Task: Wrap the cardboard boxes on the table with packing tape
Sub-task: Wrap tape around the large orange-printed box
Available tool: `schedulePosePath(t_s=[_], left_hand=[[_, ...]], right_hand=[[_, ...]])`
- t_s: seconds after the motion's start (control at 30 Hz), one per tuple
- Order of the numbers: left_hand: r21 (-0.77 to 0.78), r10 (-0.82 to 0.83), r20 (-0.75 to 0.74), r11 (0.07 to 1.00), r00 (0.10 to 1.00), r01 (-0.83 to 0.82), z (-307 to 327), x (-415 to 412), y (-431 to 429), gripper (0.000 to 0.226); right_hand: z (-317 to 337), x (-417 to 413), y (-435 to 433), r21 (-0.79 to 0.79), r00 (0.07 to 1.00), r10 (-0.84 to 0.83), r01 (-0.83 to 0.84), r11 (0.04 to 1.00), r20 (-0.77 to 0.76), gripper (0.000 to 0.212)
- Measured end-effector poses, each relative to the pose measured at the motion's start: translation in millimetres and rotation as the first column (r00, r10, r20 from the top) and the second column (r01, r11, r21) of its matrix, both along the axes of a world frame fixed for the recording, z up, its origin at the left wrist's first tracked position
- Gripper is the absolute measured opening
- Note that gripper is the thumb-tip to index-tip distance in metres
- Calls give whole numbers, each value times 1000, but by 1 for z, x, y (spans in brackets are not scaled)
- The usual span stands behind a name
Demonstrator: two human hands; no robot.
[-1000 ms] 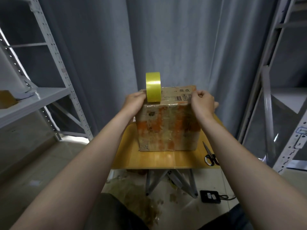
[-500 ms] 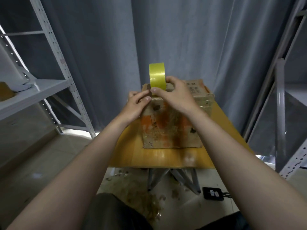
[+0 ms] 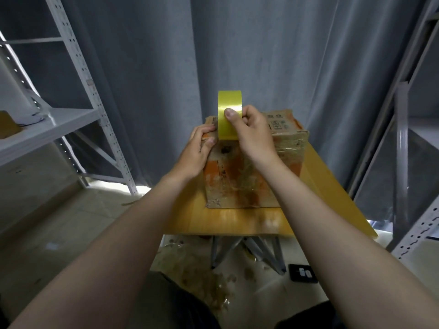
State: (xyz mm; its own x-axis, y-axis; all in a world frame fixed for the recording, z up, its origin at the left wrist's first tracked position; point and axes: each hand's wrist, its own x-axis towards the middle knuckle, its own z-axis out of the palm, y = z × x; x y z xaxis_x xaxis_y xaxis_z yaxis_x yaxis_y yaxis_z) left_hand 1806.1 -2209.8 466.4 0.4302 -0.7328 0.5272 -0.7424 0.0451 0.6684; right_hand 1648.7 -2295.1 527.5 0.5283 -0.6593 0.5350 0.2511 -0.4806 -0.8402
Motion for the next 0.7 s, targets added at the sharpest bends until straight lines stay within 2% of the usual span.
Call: schedulePosePath(t_s=[0.13,0.3,0.4,0.57,0.7], left_hand=[[2,-8,5,1000,1000,8,2,-2,0,30],[58,15,-29,998,999,-13,14,-1,-3,35],[50,14,-28,999,1000,-12,11,-3,-1,36],[52,15,-48,999,999,-13,12,-8,1,37],[58,20,-78,998,997,-15,13,-11,3,38]], right_hand=[[-13,-14,22,72,996,-8,1,997,90,28],[-73,-26,43,132,997,-37,46,990,-68,33],[-94,-28,43,176,995,-44,58,983,-86,42],[-100,-27,47,163,994,-68,81,983,-81,32],[-122,-26,54,208,982,-104,136,969,-157,35]])
